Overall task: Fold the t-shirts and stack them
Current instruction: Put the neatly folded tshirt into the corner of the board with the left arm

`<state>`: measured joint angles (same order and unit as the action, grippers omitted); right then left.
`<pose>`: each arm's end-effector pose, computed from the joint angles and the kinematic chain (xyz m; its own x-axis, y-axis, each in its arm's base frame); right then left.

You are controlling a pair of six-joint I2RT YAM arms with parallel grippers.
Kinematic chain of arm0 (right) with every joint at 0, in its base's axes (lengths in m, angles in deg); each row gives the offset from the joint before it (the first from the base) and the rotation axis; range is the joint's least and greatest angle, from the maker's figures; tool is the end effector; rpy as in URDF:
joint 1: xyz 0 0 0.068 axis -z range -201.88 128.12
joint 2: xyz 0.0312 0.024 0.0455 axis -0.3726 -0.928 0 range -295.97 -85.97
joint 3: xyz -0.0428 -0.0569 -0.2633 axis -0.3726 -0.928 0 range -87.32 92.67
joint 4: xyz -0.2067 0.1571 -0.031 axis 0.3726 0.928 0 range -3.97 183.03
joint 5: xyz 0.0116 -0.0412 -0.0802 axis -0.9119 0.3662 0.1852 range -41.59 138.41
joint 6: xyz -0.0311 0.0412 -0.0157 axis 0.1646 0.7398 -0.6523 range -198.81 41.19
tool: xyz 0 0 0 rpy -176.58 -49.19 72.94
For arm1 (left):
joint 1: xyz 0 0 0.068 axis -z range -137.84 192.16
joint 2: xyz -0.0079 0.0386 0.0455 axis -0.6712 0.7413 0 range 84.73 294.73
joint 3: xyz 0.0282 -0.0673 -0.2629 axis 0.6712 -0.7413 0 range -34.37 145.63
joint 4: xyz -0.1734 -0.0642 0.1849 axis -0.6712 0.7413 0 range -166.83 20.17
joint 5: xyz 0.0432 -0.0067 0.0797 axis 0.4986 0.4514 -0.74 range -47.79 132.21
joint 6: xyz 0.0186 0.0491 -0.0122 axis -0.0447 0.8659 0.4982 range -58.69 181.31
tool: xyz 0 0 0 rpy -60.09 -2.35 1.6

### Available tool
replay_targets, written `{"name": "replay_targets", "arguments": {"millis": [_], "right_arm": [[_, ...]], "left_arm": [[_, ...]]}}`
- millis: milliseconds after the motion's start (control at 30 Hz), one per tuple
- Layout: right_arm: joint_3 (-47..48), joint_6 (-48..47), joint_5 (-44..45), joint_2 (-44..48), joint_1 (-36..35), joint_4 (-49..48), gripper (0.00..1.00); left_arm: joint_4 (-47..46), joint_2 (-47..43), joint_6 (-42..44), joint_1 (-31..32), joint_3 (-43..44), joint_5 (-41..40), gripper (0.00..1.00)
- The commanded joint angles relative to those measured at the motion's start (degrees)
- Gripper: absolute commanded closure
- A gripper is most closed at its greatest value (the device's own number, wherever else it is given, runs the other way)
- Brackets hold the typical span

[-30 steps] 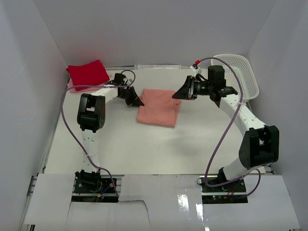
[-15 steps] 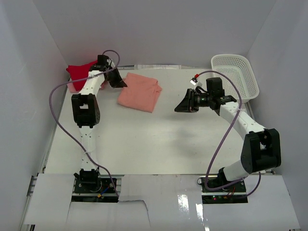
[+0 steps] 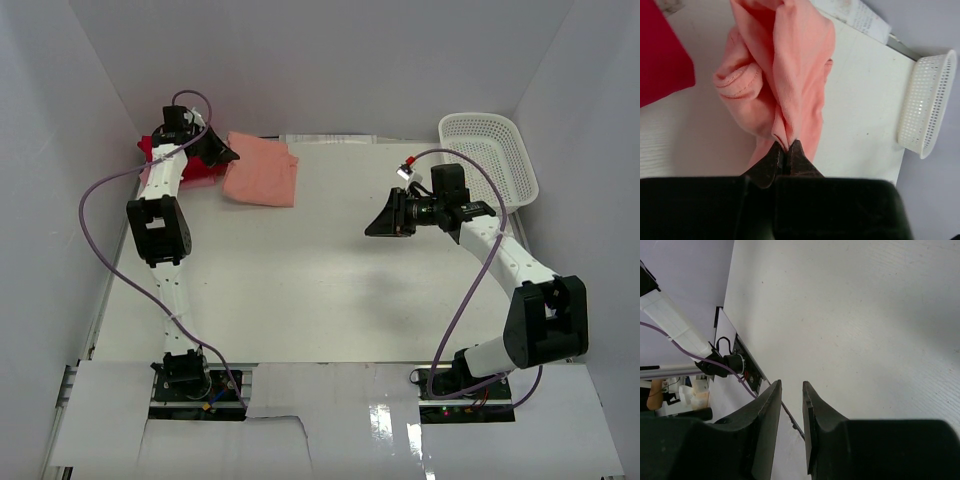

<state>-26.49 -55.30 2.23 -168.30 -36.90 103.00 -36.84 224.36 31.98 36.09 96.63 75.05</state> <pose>0.2946 0.1057 0.2798 -0.8401 0.0606 -0.5391 -0.4253 0.5432 0.7239 0.5402 0.0379 0.2291 -0.7816 -0.4969 -0.3771 -0.1320 0.7226 -0.6785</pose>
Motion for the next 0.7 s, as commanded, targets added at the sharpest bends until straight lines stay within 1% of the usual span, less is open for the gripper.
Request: {"name": "replay_targets", "arguments": {"millis": [0, 100, 300, 333, 433, 467, 500, 567, 667], "right_arm": [[-1.1, -0.9, 0.3, 2.3, -0.2, 0.2, 0.7], [-1.9, -0.9, 0.3, 2.6, -0.3, 0.1, 0.7], [-2.8, -0.3, -0.2, 3.0, -0.5, 0.0, 0.7], [-2.7, -0.3, -0.4, 3.0, -0.6, 0.4, 0.7], [-2.2, -1.0, -0.2, 3.0, -0.8, 1.9, 0.7], [-2.2, -1.2, -0.1, 3.0, -0.8, 2.2, 0.7], [-2.2, -1.3, -0.1, 3.0, -0.9, 2.4, 0.7], [-2.9, -1.3, -0.2, 3.5, -1.1, 2.5, 0.7], [-4.1, -1.3, 0.0, 4.1, -1.3, 2.4, 0.7]], "left_arm": [[-7.4, -0.6, -2.8, -1.3, 2.1, 7.7, 1.0], [-12.5, -0.7, -6.6, -2.7, 1.2, 12.2, 1.0], [-17.7, -1.4, -11.8, -8.7, 2.2, 13.4, 1.0], [-18.9, -0.9, -13.7, -10.4, 2.9, 14.4, 1.0], [-20.3, -1.0, -16.0, -13.3, 2.7, 15.8, 1.0], [-21.3, -1.3, -17.3, -13.9, 2.1, 16.5, 1.0], [-24.4, -2.6, -18.1, -14.8, 1.1, 16.9, 1.0], [-28.5, -4.1, -19.4, -15.6, -1.4, 17.2, 1.0], [-29.7, -5.6, -18.3, -17.0, -1.8, 15.6, 1.0]]}}
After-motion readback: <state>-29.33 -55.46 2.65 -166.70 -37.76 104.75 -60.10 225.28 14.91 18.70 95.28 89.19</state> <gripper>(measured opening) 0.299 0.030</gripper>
